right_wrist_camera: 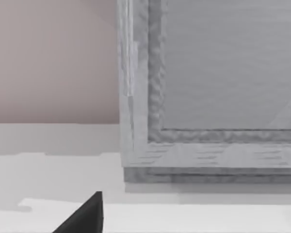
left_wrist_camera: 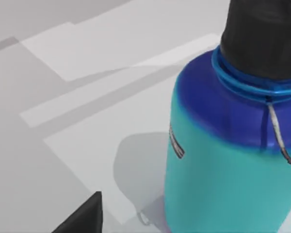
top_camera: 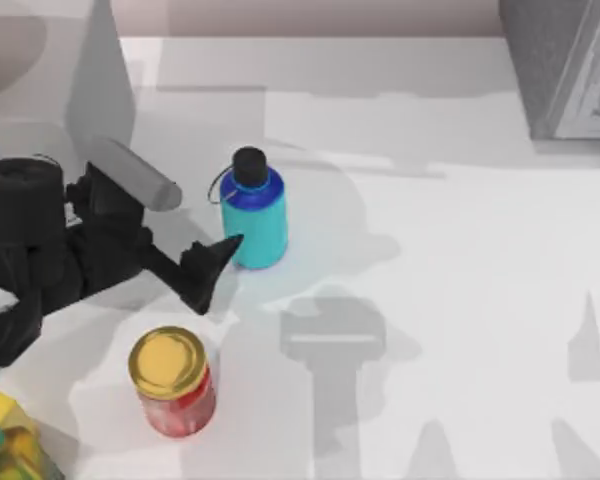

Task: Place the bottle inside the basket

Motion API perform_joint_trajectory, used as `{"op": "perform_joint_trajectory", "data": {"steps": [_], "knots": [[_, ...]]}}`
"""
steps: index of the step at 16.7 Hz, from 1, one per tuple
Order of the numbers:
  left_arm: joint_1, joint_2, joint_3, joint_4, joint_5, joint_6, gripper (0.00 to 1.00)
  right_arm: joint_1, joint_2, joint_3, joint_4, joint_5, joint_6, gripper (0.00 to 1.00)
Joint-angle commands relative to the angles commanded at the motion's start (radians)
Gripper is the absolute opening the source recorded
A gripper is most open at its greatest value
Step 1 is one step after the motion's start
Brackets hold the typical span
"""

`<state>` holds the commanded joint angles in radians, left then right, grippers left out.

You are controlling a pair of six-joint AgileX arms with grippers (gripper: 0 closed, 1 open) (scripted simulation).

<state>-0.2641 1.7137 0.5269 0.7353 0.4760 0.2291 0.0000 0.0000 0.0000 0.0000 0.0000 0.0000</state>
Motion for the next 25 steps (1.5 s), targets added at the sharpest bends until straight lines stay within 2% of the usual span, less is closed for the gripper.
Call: {"op": "perform_joint_trajectory", "data": {"steps": [8,17,22,25], "knots": [[-0.009,0.043,0.008,0.022,0.017,0.009,1.00,0.000,0.000,0.000,0.000,0.000,0.000,1.00],[-0.108,0.297,0.219,0.089,-0.063,-0.035,1.00,0.000,0.000,0.000,0.000,0.000,0.000,1.00],[-0.113,0.310,0.230,0.092,-0.067,-0.037,1.00,0.000,0.000,0.000,0.000,0.000,0.000,1.00],[-0.113,0.310,0.230,0.092,-0.067,-0.037,0.77,0.000,0.000,0.000,0.000,0.000,0.000,1.00]]}}
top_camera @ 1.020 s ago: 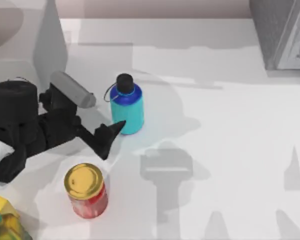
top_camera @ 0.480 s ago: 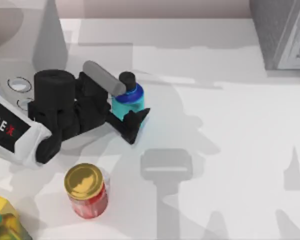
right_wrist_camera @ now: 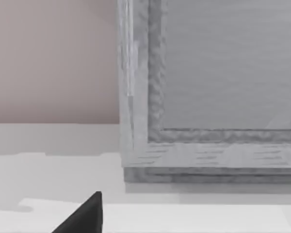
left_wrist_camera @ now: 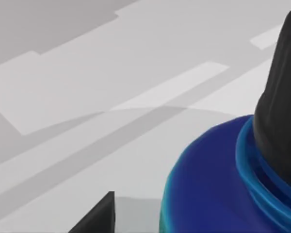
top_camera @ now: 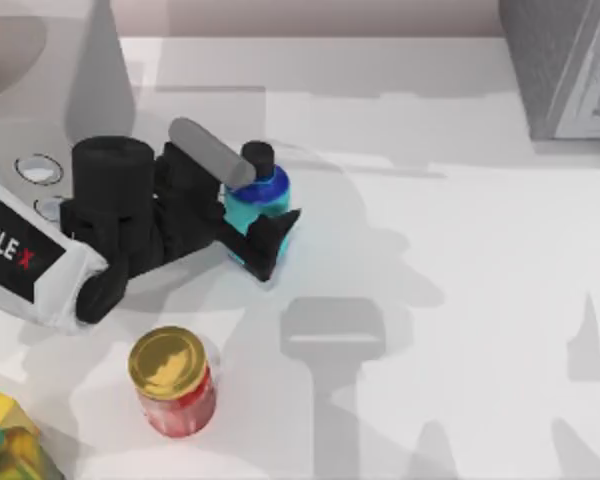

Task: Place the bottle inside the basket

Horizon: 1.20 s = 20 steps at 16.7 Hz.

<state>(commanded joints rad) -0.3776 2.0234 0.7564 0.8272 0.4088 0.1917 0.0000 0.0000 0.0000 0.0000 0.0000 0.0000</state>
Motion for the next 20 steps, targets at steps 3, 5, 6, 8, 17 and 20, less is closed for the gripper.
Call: {"op": "perform_joint_trajectory", "data": {"steps": [3,5,6,8,17,20], "knots": [[0.000,0.000,0.000,0.000,0.000,0.000,0.55,0.000,0.000,0.000,0.000,0.000,0.000,1.00],[0.000,0.000,0.000,0.000,0.000,0.000,0.40,0.000,0.000,0.000,0.000,0.000,0.000,1.00],[0.000,0.000,0.000,0.000,0.000,0.000,0.32,0.000,0.000,0.000,0.000,0.000,0.000,1.00],[0.000,0.000,0.000,0.000,0.000,0.000,0.17,0.000,0.000,0.000,0.000,0.000,0.000,1.00],[0.000,0.000,0.000,0.000,0.000,0.000,0.00,0.000,0.000,0.000,0.000,0.000,0.000,1.00],[0.000,-0.013,0.009,-0.001,0.002,0.000,0.00,0.000,0.000,0.000,0.000,0.000,0.000,1.00]]}}
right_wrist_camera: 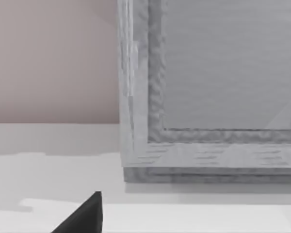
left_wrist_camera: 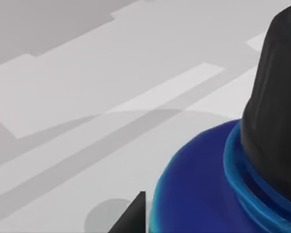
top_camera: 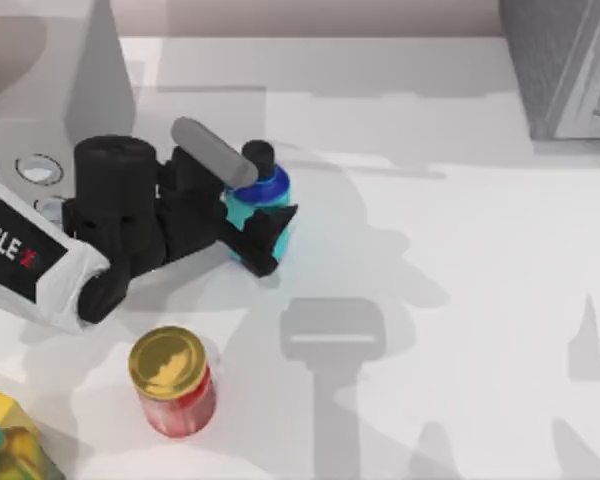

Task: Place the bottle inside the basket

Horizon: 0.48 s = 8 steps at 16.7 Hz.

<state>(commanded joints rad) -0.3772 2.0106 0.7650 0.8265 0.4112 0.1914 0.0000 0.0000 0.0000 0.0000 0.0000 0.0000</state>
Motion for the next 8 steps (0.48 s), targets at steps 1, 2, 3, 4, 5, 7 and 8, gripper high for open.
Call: {"op": "perform_joint_trajectory", "data": {"steps": [1,2,3,4,5,7,8], "knots": [[0.003,-0.008,0.001,-0.010,0.007,0.007,0.00,0.000,0.000,0.000,0.000,0.000,0.000,1.00],[0.009,-0.023,0.003,-0.030,0.019,0.022,0.00,0.000,0.000,0.000,0.000,0.000,0.000,1.00],[0.020,-0.045,0.006,-0.062,0.038,0.043,0.00,0.000,0.000,0.000,0.000,0.000,0.000,1.00],[0.035,-0.073,0.009,-0.103,0.061,0.071,0.00,0.000,0.000,0.000,0.000,0.000,0.000,1.00],[0.054,-0.107,0.012,-0.156,0.087,0.103,0.00,0.000,0.000,0.000,0.000,0.000,0.000,1.00],[0.105,-0.188,0.020,-0.286,0.150,0.179,0.00,0.000,0.000,0.000,0.000,0.000,0.000,1.00],[0.136,-0.234,0.024,-0.363,0.184,0.222,0.00,0.000,0.000,0.000,0.000,0.000,0.000,1.00]]}}
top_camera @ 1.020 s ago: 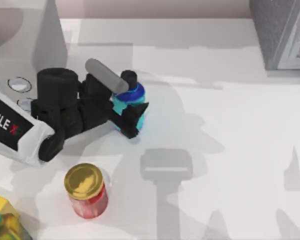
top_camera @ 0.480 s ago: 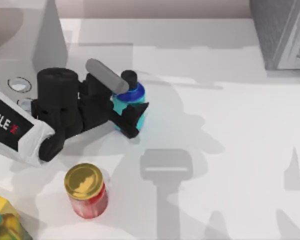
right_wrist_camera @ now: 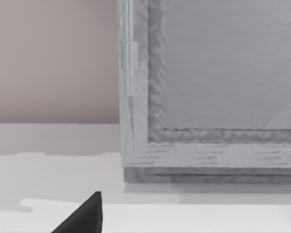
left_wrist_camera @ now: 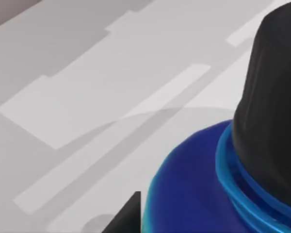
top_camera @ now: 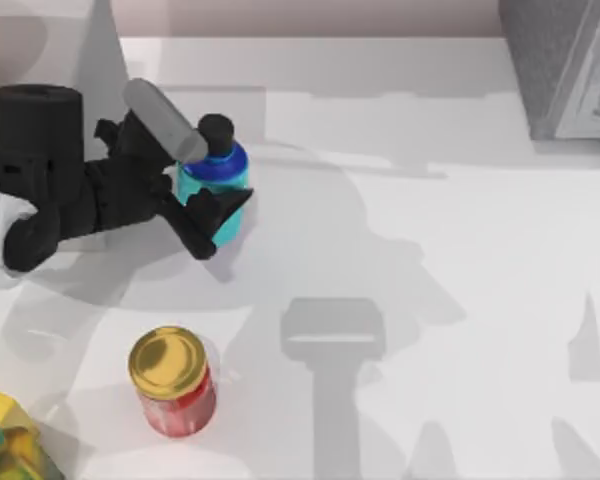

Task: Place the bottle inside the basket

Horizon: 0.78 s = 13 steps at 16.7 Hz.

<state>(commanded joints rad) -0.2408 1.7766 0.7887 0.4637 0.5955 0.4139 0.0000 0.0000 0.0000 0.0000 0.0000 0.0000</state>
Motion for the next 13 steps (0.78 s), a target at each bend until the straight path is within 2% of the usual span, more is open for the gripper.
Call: {"op": "perform_joint_trajectory", "data": {"steps": [5,13], "knots": [[0.201,-0.261,0.023,-0.454,0.189,0.239,0.00,0.000,0.000,0.000,0.000,0.000,0.000,1.00],[0.607,-0.659,0.077,-1.218,0.455,0.592,0.00,0.000,0.000,0.000,0.000,0.000,0.000,1.00]]}}
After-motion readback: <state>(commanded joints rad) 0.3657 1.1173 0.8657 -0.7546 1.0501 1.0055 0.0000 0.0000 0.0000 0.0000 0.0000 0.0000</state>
